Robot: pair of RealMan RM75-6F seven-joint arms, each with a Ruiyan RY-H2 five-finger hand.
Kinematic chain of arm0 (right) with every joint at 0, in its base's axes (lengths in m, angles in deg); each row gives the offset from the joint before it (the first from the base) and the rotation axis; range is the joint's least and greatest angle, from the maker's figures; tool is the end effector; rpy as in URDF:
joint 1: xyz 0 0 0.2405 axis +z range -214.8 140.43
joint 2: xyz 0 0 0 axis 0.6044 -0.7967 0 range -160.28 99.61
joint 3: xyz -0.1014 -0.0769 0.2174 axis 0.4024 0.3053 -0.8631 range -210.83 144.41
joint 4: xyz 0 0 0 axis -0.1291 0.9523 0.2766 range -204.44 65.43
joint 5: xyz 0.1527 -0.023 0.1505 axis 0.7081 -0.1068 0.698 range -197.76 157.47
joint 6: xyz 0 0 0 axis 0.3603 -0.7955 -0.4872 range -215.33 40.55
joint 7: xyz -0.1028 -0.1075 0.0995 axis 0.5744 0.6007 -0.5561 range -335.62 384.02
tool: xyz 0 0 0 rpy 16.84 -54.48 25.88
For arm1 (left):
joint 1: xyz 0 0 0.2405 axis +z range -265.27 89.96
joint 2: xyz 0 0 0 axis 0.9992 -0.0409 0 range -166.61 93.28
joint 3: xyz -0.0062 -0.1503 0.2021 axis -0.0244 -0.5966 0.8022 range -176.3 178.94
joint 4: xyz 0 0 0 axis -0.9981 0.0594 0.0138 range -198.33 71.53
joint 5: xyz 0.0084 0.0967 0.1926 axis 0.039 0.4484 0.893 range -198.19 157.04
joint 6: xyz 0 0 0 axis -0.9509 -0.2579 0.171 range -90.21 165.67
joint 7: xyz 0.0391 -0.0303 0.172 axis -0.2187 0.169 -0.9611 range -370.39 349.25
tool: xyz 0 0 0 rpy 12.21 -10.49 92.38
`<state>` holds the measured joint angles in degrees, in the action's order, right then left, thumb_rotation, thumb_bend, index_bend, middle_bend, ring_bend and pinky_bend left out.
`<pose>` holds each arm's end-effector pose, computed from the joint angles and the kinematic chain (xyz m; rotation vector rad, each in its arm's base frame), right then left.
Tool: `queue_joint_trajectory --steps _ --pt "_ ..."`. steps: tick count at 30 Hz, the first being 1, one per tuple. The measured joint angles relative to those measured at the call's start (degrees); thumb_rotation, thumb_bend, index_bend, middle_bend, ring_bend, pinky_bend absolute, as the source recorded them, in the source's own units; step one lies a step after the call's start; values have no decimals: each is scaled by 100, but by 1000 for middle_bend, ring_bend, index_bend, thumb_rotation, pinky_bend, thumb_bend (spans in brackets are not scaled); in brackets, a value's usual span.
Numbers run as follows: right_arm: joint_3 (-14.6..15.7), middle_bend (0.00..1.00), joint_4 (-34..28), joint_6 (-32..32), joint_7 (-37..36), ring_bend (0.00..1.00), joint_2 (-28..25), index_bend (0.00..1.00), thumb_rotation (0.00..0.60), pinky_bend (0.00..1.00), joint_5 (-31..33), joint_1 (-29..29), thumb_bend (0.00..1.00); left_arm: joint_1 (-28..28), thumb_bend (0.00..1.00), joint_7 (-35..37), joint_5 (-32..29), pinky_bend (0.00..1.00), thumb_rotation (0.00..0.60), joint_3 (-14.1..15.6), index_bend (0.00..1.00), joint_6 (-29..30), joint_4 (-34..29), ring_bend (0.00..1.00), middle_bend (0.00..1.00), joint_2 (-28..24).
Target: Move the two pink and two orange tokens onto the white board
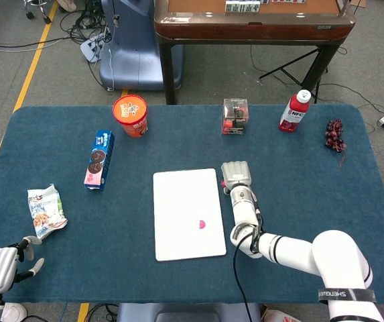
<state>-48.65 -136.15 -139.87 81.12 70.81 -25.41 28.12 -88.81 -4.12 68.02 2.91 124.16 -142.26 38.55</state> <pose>-0.1207 -0.4467 -0.0837 1.6916 -1.0691 0.3632 -0.3443 0.1794 0.0980 -1.3895 -1.0189 -0.9006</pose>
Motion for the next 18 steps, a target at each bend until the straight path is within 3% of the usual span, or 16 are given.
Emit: queue_joint_trajectory --steps 18 --pt "23 1000 97 -58 56 1000 107 512 600 1000 -160 -71 261 9 281 8 13 784 600 19 511 -24 31 638 647 39"
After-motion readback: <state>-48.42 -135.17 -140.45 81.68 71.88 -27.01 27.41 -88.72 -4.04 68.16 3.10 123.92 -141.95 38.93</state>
